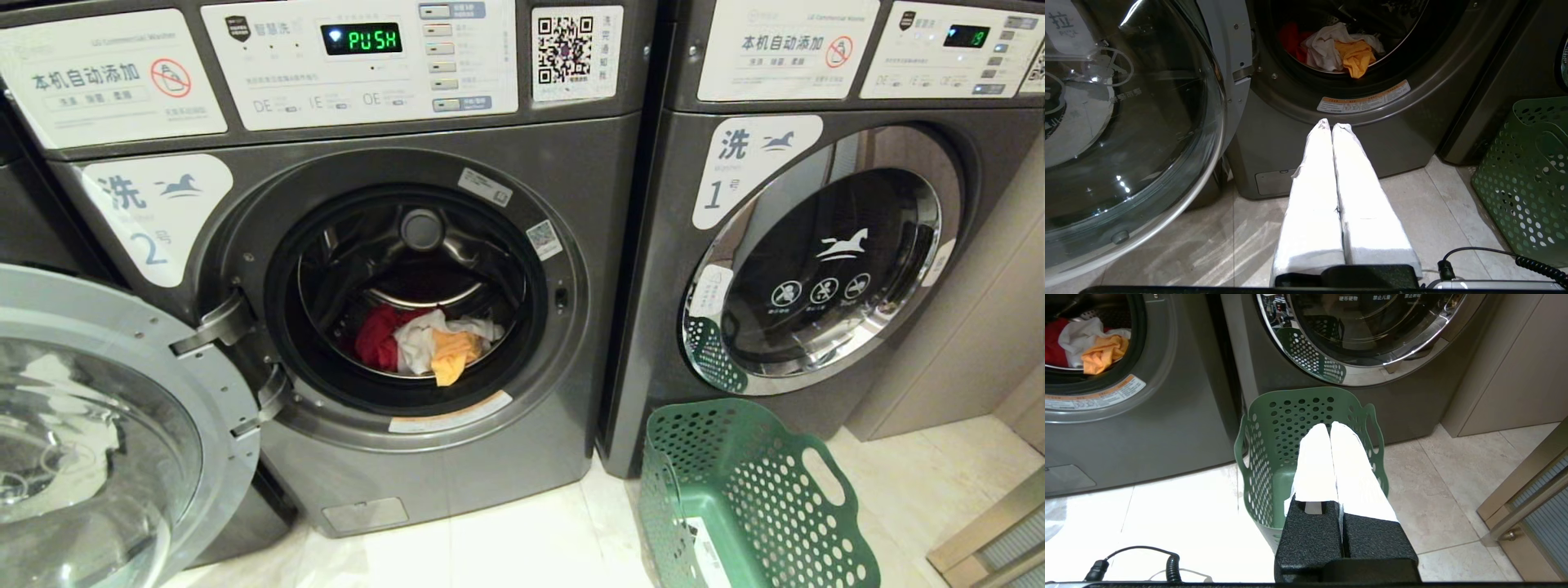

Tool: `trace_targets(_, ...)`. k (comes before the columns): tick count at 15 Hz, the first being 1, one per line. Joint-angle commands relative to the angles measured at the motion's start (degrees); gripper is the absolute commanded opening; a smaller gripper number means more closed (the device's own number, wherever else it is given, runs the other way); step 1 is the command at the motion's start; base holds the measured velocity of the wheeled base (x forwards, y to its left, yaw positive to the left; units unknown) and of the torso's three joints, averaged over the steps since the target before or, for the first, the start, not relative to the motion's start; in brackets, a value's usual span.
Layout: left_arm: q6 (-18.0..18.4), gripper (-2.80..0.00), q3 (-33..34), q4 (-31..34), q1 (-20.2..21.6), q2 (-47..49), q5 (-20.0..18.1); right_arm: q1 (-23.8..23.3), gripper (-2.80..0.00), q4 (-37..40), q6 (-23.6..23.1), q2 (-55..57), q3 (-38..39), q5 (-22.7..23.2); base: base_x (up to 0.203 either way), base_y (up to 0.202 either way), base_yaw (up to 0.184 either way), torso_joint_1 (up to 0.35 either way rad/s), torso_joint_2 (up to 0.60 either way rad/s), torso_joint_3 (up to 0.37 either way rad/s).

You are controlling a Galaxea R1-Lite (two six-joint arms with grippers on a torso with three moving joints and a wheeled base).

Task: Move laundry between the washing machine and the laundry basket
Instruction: Pick a cloth and place it into the basket

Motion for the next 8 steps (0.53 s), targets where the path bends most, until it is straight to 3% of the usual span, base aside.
trace_targets(1, 0.05, -2.80, -0.06, 0.06, 0.06, -0.06, 0.00, 0.01, -2.80, -0.02, 0.01, -0.02, 0.00, 0.00, 0.000, 0.000, 0.000, 0.000, 0.00, 0.000)
trace_targets(8, 0.05, -2.80, -0.06, 0.07, 0.06, -0.06, 0.00, 0.01, -2.80, -0.02, 0.01, -0.02, 0.00, 0.00, 0.000, 0.000, 0.000, 0.000, 0.00, 0.000)
